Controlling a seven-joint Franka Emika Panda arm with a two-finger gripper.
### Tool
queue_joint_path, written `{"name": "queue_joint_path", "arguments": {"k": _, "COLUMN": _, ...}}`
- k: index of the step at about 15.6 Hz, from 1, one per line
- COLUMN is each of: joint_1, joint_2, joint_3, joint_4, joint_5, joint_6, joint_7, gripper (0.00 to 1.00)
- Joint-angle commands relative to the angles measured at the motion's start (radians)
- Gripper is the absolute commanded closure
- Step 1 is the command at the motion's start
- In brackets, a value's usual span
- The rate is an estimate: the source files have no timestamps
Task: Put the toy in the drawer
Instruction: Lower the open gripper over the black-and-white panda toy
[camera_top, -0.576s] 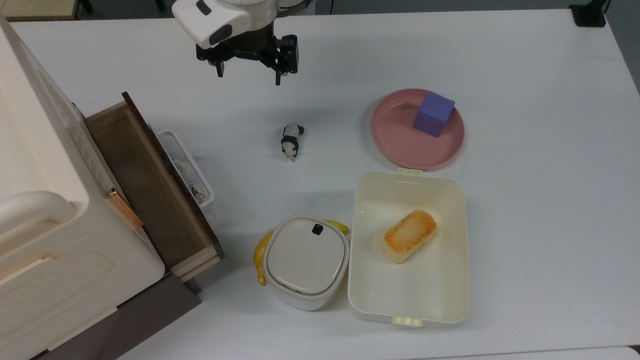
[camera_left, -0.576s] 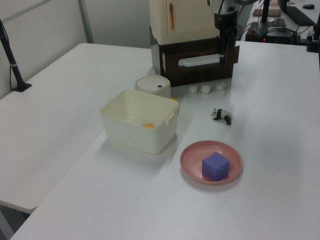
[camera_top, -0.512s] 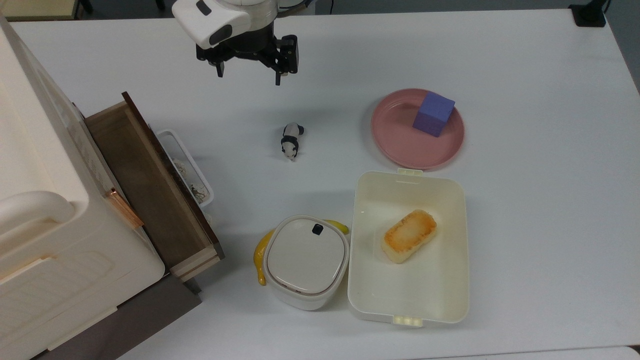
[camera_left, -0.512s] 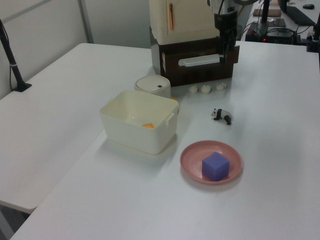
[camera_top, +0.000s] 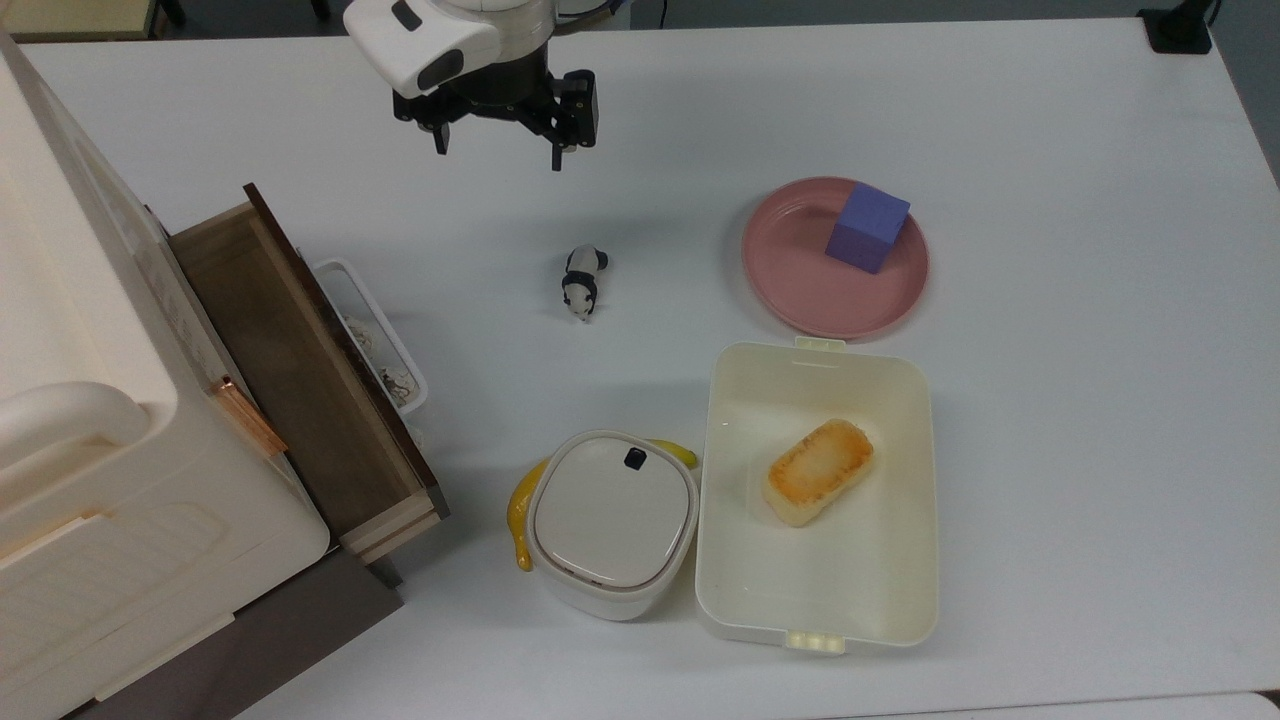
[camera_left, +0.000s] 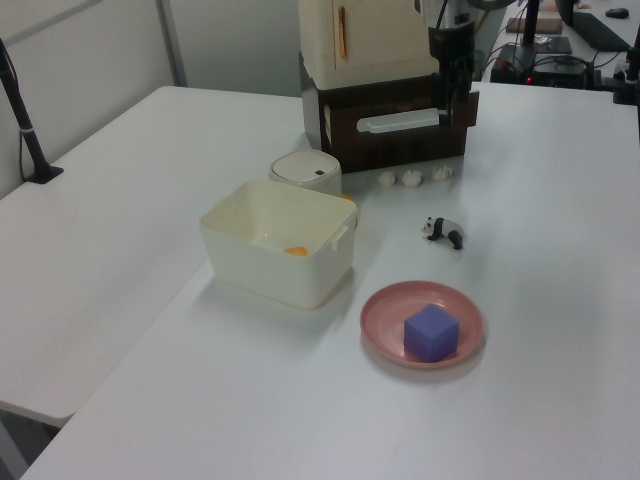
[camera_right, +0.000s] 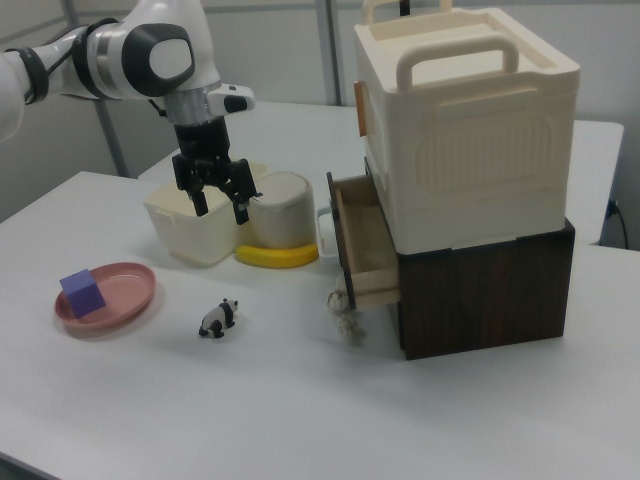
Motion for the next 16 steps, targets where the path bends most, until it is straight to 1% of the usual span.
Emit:
{"name": "queue_joint_path", "arguments": {"k": 1, "joint_1": -0.004, "joint_2": 0.000, "joint_3": 0.001, "joint_4": -0.047, "joint_5": 0.060, "joint_6": 0.043, "joint_7": 0.004, "gripper": 0.00}}
{"name": "queue_joint_path", "arguments": {"k": 3, "joint_1": -0.002, "joint_2": 0.004, "joint_3": 0.003, "joint_4": -0.088, "joint_5": 0.091, "joint_6": 0.075, "joint_7": 0.004, "gripper": 0.00}}
{"name": "queue_joint_path", "arguments": {"k": 5, "joint_1": 0.004, "joint_2": 0.003, "joint_3": 0.013, "joint_4": -0.139, "joint_5": 0.091, "joint_6": 0.106, "joint_7": 0.004, "gripper": 0.00}}
{"name": "queue_joint_path", "arguments": {"k": 7, "joint_1": 0.015, "joint_2": 0.017, "joint_3": 0.018, "joint_4": -0.200, "joint_5": 0.091, "joint_6": 0.207, "joint_7": 0.004, "gripper": 0.00}}
{"name": "queue_joint_path", "arguments": {"k": 9, "joint_1": 0.030, "joint_2": 0.052, "joint_3": 0.030, "joint_4": -0.248, "joint_5": 0.079, "joint_6": 0.296, "joint_7": 0.004, "gripper": 0.00}}
{"name": "queue_joint_path", "arguments": {"k": 12, "joint_1": 0.042, "joint_2": 0.096, "joint_3": 0.033, "joint_4": -0.277, "joint_5": 0.046, "joint_6": 0.330, "joint_7": 0.004, "gripper": 0.00}}
{"name": "queue_joint_path", "arguments": {"k": 14, "joint_1": 0.051, "joint_2": 0.103, "joint_3": 0.035, "joint_4": -0.306, "joint_5": 0.042, "joint_6": 0.353, "joint_7": 0.004, "gripper": 0.00}}
{"name": "queue_joint_path", "arguments": {"k": 16, "joint_1": 0.061, "joint_2": 0.116, "joint_3": 0.037, "joint_4": -0.327, "joint_5": 0.032, "joint_6": 0.388, "joint_7": 0.004, "gripper": 0.12}}
